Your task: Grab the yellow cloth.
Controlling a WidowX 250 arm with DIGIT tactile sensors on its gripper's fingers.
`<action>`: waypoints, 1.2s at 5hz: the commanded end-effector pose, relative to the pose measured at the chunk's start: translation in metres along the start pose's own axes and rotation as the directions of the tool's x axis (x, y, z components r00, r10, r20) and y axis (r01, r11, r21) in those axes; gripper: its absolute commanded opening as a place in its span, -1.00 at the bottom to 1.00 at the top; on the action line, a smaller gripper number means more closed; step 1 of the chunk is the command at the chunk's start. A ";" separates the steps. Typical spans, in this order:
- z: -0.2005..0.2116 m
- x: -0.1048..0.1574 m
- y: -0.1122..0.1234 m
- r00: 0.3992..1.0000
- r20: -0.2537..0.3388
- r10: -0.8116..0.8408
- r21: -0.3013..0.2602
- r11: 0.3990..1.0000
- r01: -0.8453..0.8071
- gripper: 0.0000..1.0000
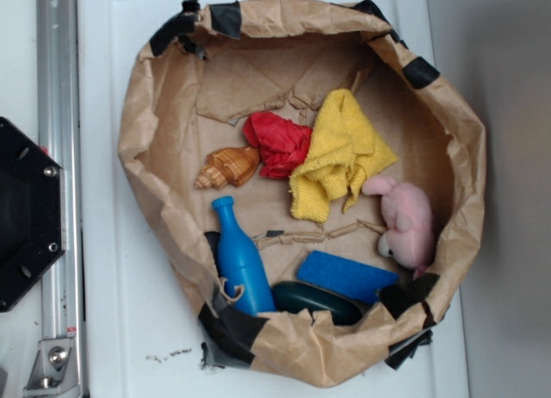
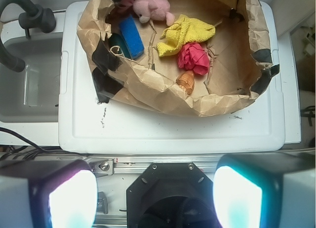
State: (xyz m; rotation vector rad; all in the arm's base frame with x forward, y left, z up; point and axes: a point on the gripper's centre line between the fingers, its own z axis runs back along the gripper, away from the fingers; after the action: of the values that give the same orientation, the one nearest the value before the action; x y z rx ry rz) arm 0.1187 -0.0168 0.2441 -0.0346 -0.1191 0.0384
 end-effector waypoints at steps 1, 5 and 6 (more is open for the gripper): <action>0.000 0.000 0.000 1.000 0.000 0.000 0.000 1.000 0.000 1.00; -0.111 0.139 0.041 0.987 0.160 -0.006 0.010 1.000 0.004 1.00; -0.142 0.145 0.041 0.995 0.097 -0.017 0.013 1.000 0.016 1.00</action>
State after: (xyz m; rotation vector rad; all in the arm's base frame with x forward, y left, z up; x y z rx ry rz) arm 0.2715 0.0280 0.1065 -0.0252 -0.1652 0.0427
